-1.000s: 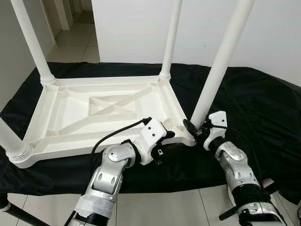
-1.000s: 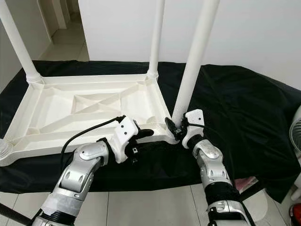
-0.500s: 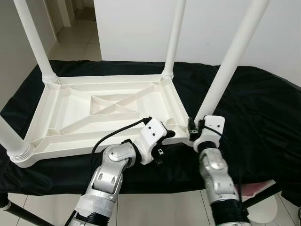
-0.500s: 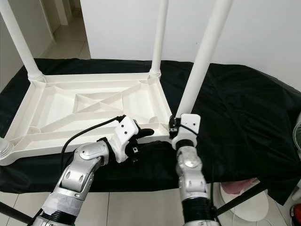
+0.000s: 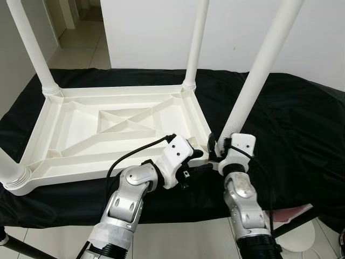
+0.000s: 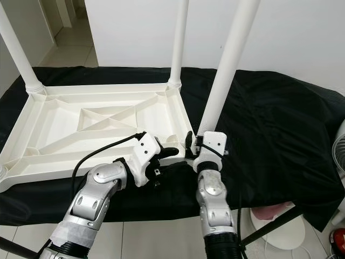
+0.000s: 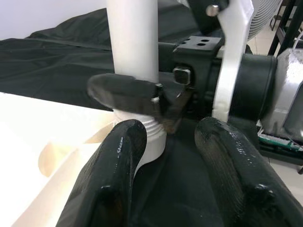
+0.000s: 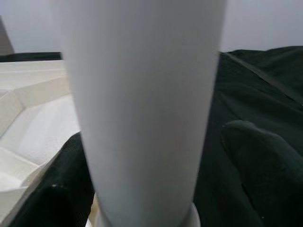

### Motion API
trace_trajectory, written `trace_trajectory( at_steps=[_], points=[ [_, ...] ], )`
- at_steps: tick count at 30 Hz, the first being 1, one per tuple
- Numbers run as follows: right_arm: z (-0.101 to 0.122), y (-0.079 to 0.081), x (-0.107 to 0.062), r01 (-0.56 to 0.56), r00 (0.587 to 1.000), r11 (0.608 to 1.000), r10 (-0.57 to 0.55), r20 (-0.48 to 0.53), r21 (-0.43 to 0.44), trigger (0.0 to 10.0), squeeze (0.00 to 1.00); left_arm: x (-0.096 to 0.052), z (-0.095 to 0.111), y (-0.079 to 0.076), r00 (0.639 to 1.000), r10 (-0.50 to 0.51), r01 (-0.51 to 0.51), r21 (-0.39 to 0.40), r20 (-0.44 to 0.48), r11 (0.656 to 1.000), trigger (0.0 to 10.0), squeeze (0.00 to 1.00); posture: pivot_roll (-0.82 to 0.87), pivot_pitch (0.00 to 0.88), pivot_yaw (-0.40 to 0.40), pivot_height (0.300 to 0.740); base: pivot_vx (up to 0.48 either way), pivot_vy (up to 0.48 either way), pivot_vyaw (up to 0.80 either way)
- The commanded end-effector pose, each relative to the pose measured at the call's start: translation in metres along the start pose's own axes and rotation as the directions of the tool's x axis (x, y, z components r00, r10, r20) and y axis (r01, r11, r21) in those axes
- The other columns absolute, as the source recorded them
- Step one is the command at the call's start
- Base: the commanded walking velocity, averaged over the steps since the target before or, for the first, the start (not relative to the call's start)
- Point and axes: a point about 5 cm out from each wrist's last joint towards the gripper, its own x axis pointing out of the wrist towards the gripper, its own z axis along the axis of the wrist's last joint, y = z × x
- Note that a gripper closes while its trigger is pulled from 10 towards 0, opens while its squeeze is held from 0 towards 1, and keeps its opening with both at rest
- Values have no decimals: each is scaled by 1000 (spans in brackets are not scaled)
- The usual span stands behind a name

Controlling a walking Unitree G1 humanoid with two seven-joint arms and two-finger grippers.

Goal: Building children table

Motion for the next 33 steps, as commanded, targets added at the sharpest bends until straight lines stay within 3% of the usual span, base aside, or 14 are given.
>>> trace_trajectory(
  at_steps=[1, 3, 6, 7, 8, 12, 15, 18, 27, 28, 29, 30, 33],
  points=[
    [0, -1, -1, -57, 998, 998, 57, -6, 6, 10000, 1000, 1, 0, 9, 985, 171, -171, 2, -13, 985, 10000, 0, 7, 73, -32, 740, 0, 0, 0],
    [3, -7, -1, -163, 987, 986, 163, -12, -38, 10000, 1000, 1, 1, 10, 985, 172, -172, 3, -11, 985, 10000, 0, 7, 70, -31, 740, 0, 0, 0],
    [3, -10, -1, -203, 979, 978, 202, -19, -55, 10000, 1000, 1, 1, 11, 985, 173, -173, 3, -10, 985, 10000, 0, 8, 68, -33, 740, 0, 0, 0],
    [4, -13, 0, -252, 968, 965, 250, -31, -70, 10000, 165, 1, 1, 11, 985, 174, -174, 3, -9, 985, 10000, 0, 9, 62, -35, 740, 0, 0, 0],
    [4, -16, 0, -280, 960, 957, 278, -38, -78, 10000, 0, 1, 1, 11, 985, 174, -174, 3, -9, 985, 10000, 0, 9, 62, -35, 740, 0, 0, 0],
    [7, -25, 4, -414, 910, 908, 411, -47, -69, 10000, 0, 1, 2, 13, 985, 170, -170, 13, -7, 985, 10000, 0, 11, 54, -34, 740, 0, 0, 0],
    [6, -24, 8, -512, 859, 853, 508, -65, -98, 10000, 0, 1, 3, 16, 985, 173, -173, 18, -4, 985, 10000, 0, 14, 47, -35, 740, 0, 0, 0],
    [6, -23, 11, -558, 830, 824, 553, -72, -97, 10000, 0, 1, 4, 16, 985, 174, -174, 21, -1, 984, 10000, 0, 14, 47, -35, 740, 0, 0, 0],
    [-3, -24, 26, -601, 799, 790, 586, -137, -120, 10000, 0, 4, 5, 11, 988, 156, -156, 23, 2, 988, 10000, 0, 29, 44, -39, 740, 0, 0, 0],
    [-5, -24, 26, -607, 793, 786, 591, -146, -118, 2784, 0, 4, 4, 10, 988, 155, -155, 22, 2, 988, 10000, 0, 35, 45, -41, 740, 0, 0, 0],
    [-6, -24, 26, -611, 790, 783, 594, -152, -116, 2784, 0, 4, 4, 10, 988, 154, -154, 21, 1, 988, 10000, 0, 35, 45, -41, 740, 0, 0, 0],
    [-7, -25, 26, -613, 788, 783, 596, -155, -107, 0, 0, 3, 4, 9, 988, 155, -155, 20, 1, 988, 10000, 0, 35, 45, -41, 740, 0, 0, 0],
    [-9, -26, 25, -621, 781, 779, 604, -159, -93, 0, 0, 3, 4, 9, 988, 157, -157, 17, 0, 988, 10000, 0, 37, 48, -46, 740, 0, 0, 0]
  ],
)
